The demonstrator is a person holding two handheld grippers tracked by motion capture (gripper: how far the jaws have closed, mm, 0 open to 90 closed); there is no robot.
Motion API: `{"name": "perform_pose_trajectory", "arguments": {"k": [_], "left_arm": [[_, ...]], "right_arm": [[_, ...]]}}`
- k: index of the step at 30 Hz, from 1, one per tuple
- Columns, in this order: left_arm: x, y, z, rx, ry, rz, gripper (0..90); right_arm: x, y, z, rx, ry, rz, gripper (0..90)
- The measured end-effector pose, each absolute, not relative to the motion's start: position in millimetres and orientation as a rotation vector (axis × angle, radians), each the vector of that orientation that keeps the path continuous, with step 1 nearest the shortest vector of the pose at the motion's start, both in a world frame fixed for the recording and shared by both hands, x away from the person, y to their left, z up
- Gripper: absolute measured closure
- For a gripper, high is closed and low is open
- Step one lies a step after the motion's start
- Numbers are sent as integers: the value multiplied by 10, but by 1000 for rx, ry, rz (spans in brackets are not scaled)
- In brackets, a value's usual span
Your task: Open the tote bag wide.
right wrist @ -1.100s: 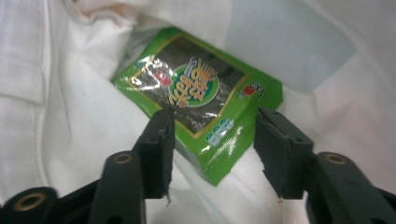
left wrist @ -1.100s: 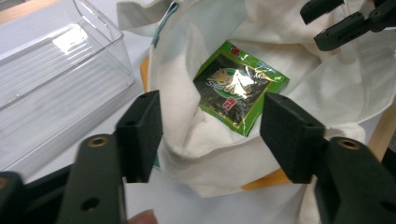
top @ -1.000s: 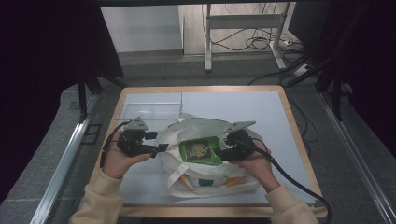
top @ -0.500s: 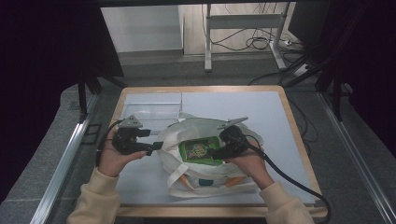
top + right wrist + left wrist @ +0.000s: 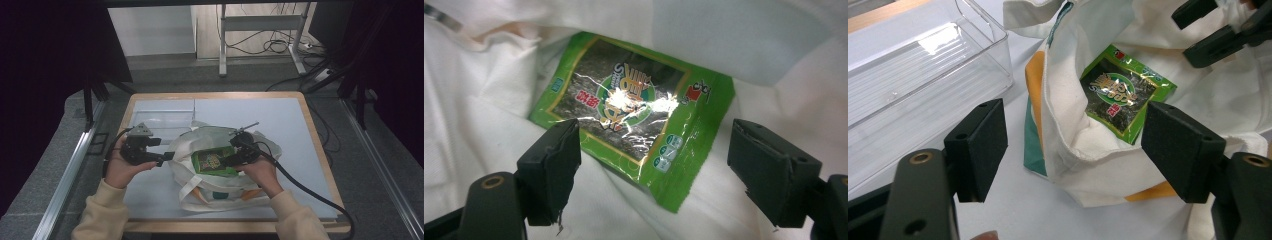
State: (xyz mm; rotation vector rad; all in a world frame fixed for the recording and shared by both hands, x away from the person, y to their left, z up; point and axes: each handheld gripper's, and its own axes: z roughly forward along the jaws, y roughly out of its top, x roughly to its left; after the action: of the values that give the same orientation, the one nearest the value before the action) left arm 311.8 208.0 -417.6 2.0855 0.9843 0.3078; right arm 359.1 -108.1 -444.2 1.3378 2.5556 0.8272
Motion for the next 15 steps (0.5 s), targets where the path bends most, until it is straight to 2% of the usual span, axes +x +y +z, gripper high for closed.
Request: {"name": "perform_pose_trajectory", "arguments": {"k": [15], "left_arm": [[3159, 2084, -4224, 2096, 994, 299, 261]], "right_arm": [[3849, -978, -4769, 1471, 2589, 714, 241]]}}
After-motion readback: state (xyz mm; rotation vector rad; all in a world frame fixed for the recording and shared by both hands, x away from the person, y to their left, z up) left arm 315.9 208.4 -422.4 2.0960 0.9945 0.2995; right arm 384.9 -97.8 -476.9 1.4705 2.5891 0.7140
